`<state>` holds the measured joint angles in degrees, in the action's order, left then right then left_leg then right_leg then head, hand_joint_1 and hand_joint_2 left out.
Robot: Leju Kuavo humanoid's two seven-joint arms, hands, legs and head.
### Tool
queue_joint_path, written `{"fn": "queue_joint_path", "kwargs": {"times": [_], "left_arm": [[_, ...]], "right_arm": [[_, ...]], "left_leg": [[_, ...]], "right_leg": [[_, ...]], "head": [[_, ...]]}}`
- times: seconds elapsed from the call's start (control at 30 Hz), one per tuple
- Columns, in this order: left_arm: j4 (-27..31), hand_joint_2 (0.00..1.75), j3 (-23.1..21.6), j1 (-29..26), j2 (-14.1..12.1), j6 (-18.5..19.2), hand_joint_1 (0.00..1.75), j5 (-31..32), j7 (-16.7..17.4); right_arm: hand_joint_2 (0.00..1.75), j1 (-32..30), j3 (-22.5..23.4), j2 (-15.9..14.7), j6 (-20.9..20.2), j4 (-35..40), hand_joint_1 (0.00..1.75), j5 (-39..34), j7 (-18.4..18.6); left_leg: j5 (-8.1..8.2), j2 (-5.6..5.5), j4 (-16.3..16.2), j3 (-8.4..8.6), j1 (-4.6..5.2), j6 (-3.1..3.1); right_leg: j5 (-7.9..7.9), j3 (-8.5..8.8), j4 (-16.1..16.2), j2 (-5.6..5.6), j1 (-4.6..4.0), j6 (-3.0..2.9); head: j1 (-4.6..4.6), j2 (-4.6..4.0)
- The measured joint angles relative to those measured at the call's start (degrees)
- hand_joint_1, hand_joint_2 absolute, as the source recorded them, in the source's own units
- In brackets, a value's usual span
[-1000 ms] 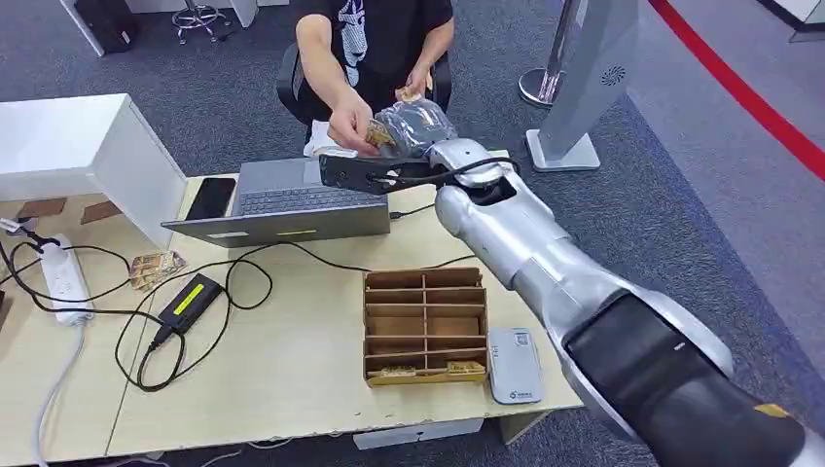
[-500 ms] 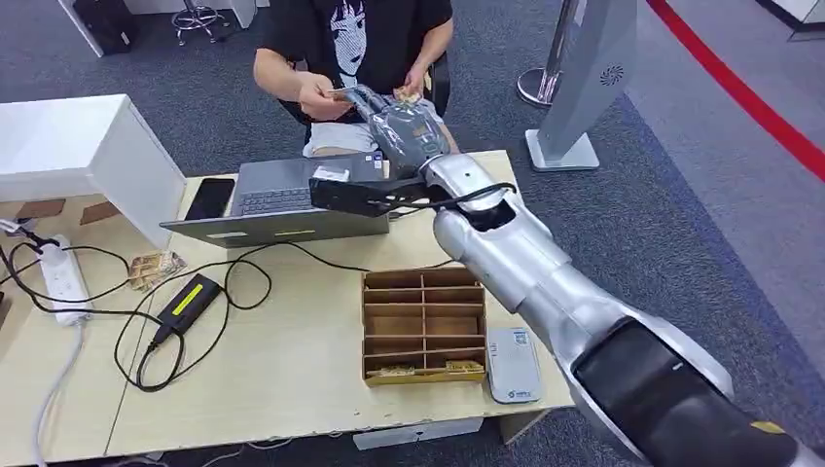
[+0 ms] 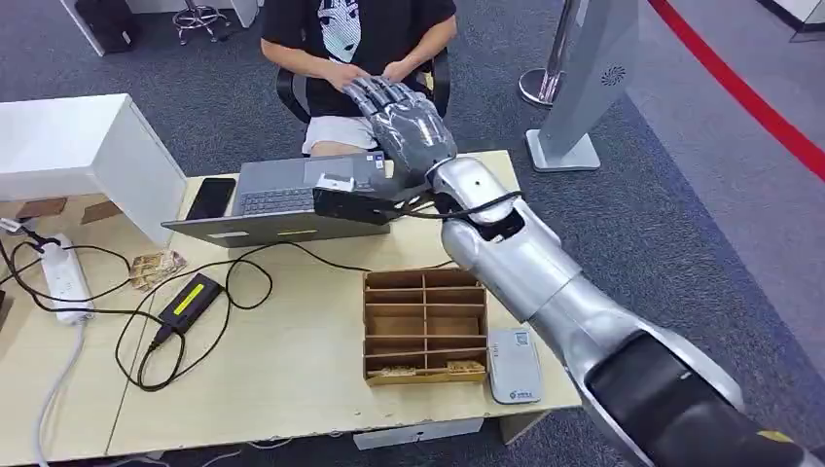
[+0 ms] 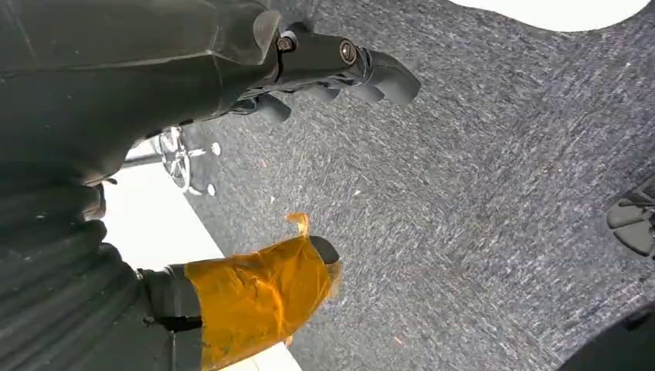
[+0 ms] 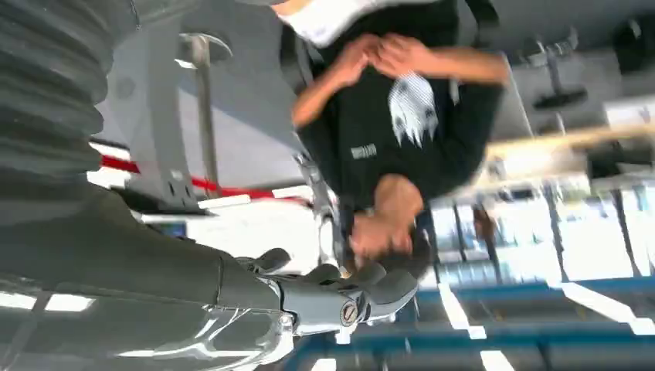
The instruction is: Pass the card to the sensor for recognition and then transmit it.
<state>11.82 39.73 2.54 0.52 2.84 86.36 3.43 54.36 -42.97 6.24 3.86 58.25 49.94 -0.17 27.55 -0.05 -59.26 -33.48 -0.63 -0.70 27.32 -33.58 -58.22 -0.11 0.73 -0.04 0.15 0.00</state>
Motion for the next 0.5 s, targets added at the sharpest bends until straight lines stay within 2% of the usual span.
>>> {"fn": "queue_joint_path", "kwargs": {"times": [0.07, 0.1, 0.13, 0.23, 0.3, 0.33, 0.4, 0.5], "left_arm": [[0.0, 1.75, 0.42, -0.32, 0.02, -0.37, 0.0, -0.9, 0.18], [0.0, 1.75, 0.46, -0.47, 0.02, -0.39, 0.0, -0.99, 0.18], [0.0, 1.75, 1.2, -0.56, 0.07, -0.88, 0.0, -1.95, 0.5], [0.0, 1.75, 2.38, -0.9, 0.24, -1.47, 0.0, -3.04, 0.59], [0.0, 1.75, 3.24, -1.11, 0.46, -1.92, 0.0, -3.7, 0.79], [0.0, 1.75, 3.81, -1.33, 0.59, -2.14, 0.0, -4.16, 1.07], [0.0, 1.75, 4.68, -1.81, 0.87, -2.58, 0.0, -4.64, 1.31], [0.0, 1.75, 5.77, -1.8, 1.16, -2.82, 0.0, -5.01, 1.36]], "right_arm": [[1.75, -4.91, 0.88, -2.9, 1.69, 7.21, 0.0, 0.53, -0.53], [1.75, -6.98, 0.97, -3.16, 3.29, 7.82, 0.0, 1.12, -1.21], [1.75, -9.7, 2.54, -7.01, 4.51, 15.45, 0.0, 1.56, -1.91], [1.75, -19.45, 4.92, -12.5, 9.85, 26.46, 0.0, 5.71, -5.6], [1.75, -27.68, 6.7, -16.17, 15.11, 32.76, 0.0, 9.45, -8.2], [1.75, -33.19, 7.98, -17.72, 20.51, 35.81, 0.0, 11.42, -10.06], [1.75, -42.18, 9.57, -19.28, 28.17, 39.71, 0.0, 13.92, -12.22], [1.75, -50.58, 10.45, -21.1, 31.2, 43.64, 0.0, 14.56, -12.55]], "left_leg": [[0.02, -0.05, 0.0, -0.02, 0.0, 0.0], [0.03, -0.03, 0.01, -0.01, 0.0, 0.0], [0.08, -0.07, 0.01, -0.02, 0.01, 0.06], [0.21, -0.17, 0.01, 0.01, 0.01, 0.17], [0.28, -0.23, 0.01, 0.06, 0.0, 0.24], [0.37, -0.31, 0.01, 0.11, -0.02, 0.36], [0.46, -0.34, 0.03, 0.11, 0.02, 0.25], [0.54, -0.15, 0.04, 0.11, 0.01, 0.23]], "right_leg": [[0.01, 0.04, 0.09, -0.05, 0.0, 0.01], [0.02, 0.05, 0.12, -0.04, 0.0, 0.03], [0.02, 0.06, 0.13, -0.06, 0.0, 0.04], [0.09, 0.2, 0.24, -0.2, 0.0, 0.14], [0.2, 0.32, 0.34, -0.26, -0.02, 0.22], [0.3, 0.43, 0.36, -0.36, -0.04, 0.31], [0.36, 0.44, 0.34, -0.39, -0.03, 0.26], [0.37, 0.38, 0.34, -0.2, -0.02, 0.24]], "head": [[-0.02, 0.0], [0.04, 0.0], [-0.09, 0.0], [0.0, 0.02], [0.0, 0.0], [0.02, 0.0], [-0.02, 0.0], [-0.04, 0.0]]}}
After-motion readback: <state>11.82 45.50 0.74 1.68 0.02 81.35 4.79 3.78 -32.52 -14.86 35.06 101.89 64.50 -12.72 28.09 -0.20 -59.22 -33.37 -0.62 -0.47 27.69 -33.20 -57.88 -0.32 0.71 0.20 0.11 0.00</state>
